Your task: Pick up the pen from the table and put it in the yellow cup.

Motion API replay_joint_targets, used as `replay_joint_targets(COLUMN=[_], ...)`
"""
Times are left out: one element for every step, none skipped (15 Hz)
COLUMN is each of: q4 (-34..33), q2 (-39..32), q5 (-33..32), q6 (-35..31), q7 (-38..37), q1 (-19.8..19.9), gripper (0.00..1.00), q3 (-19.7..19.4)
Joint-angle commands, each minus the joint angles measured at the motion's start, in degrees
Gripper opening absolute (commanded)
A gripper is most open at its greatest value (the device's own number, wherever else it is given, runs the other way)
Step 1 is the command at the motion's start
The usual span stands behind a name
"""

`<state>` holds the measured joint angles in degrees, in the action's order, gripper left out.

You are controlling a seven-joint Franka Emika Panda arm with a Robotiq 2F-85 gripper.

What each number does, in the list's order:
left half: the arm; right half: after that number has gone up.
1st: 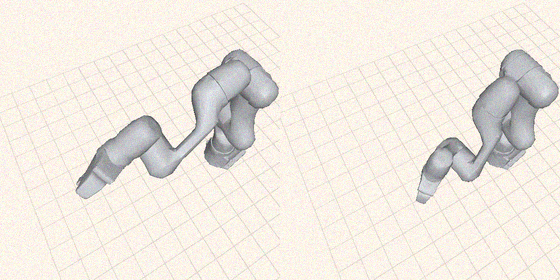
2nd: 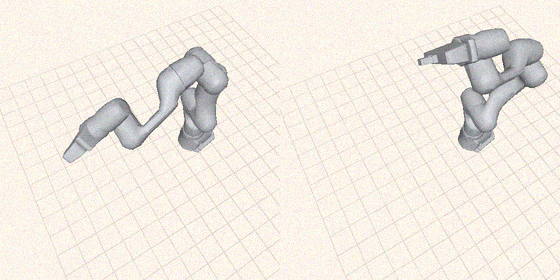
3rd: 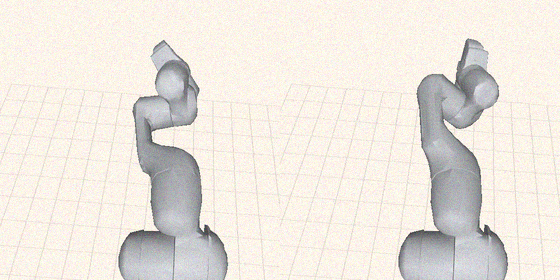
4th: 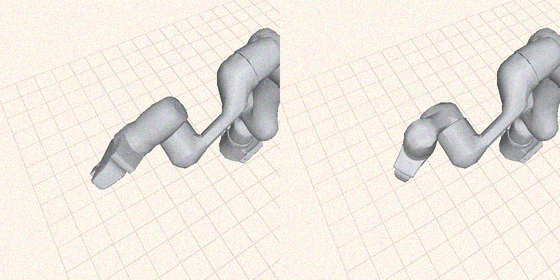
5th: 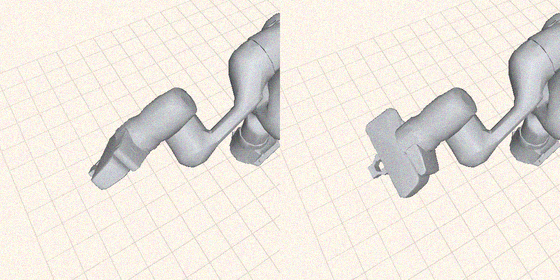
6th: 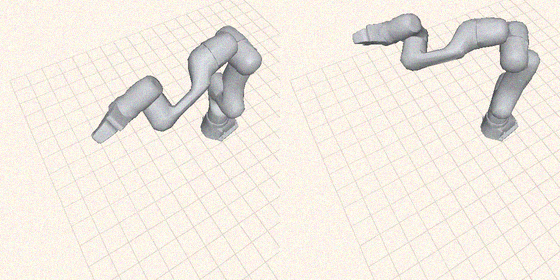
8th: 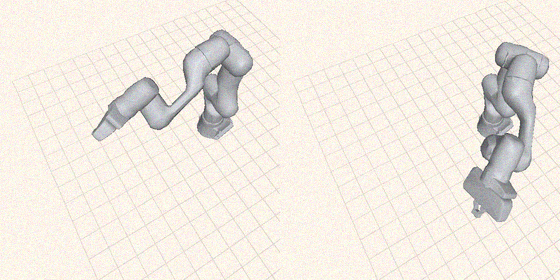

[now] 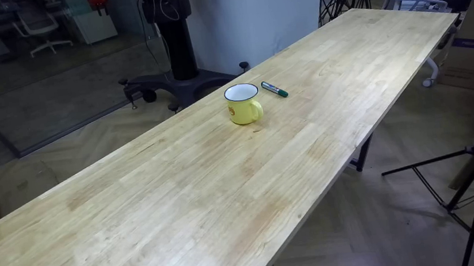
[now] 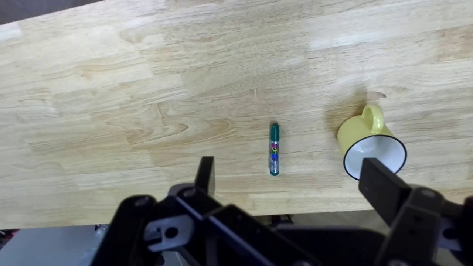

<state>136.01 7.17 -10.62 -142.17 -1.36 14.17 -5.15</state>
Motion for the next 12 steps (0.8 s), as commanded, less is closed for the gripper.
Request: replay_joint_targets(q4=[-14.4, -17.7, -20.9, -24.1, -27.3, -30.2, -32.8, -35.4, -37.9, -40.3, -42.2, -43.9], q2=[-14.0, -17.2, -20.3, -23.5, -26.4, -29.2, -31.7, -34.0, -36.2, -38.3, -40.0, -41.8], q5=[1.1, 1.4, 1.8, 2.7, 4.0, 5.3, 7.1, 9.1, 11.8, 14.1, 15.4, 15.9], q6=[5.4, 6.3, 7.3, 7.9, 8.4, 8.0, 7.5, 7.4, 7.9, 8.5, 9.1, 9.4], q7=[-1.5, -1.6, -1.3, -0.7, -0.1, 0.7, 1.7, 2.7, 3.9, 5.0, 5.7, 5.9], q1=[-1.6, -2.0, -2.5, -2.9, -3.2, -3.3, -3.3, -3.1, -2.5, -1.9, -1.7, -1.7], gripper=[1.0, 1.0, 1.0, 1.0, 1.0, 1.0, 1.0, 1.0, 1.0, 1.0, 1.0, 1.0], q3=[-1.6, -1.8, -1.9, -1.8, -1.5, -1.2, -0.7, 0.0, 0.9, 1.7, 2.1, 2.0])
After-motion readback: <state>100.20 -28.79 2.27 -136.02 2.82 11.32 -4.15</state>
